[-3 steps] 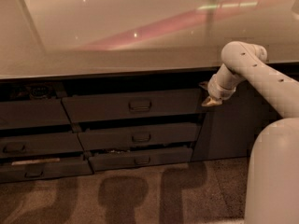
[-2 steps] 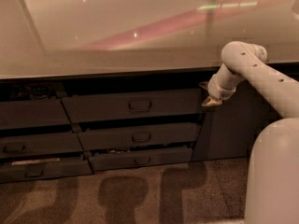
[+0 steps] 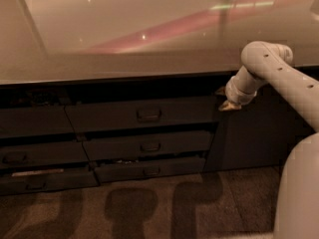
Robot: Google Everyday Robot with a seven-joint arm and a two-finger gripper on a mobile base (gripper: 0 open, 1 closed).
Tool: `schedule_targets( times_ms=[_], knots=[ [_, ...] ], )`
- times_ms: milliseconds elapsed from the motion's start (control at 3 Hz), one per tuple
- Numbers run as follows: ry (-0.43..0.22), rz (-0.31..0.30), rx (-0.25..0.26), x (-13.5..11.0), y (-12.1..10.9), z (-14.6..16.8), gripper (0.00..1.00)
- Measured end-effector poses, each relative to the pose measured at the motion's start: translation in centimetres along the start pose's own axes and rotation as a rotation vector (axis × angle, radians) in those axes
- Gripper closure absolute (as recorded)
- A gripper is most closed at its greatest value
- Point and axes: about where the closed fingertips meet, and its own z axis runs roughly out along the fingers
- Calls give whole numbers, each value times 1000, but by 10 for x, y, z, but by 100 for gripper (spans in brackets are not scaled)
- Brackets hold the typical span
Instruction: Open top drawer
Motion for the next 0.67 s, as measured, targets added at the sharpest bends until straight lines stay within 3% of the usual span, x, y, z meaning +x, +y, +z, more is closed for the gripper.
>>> schedule_targets(
  times_ms=[667],
  knots=[
    [0, 0, 0, -3, -4, -15, 100]
  ],
)
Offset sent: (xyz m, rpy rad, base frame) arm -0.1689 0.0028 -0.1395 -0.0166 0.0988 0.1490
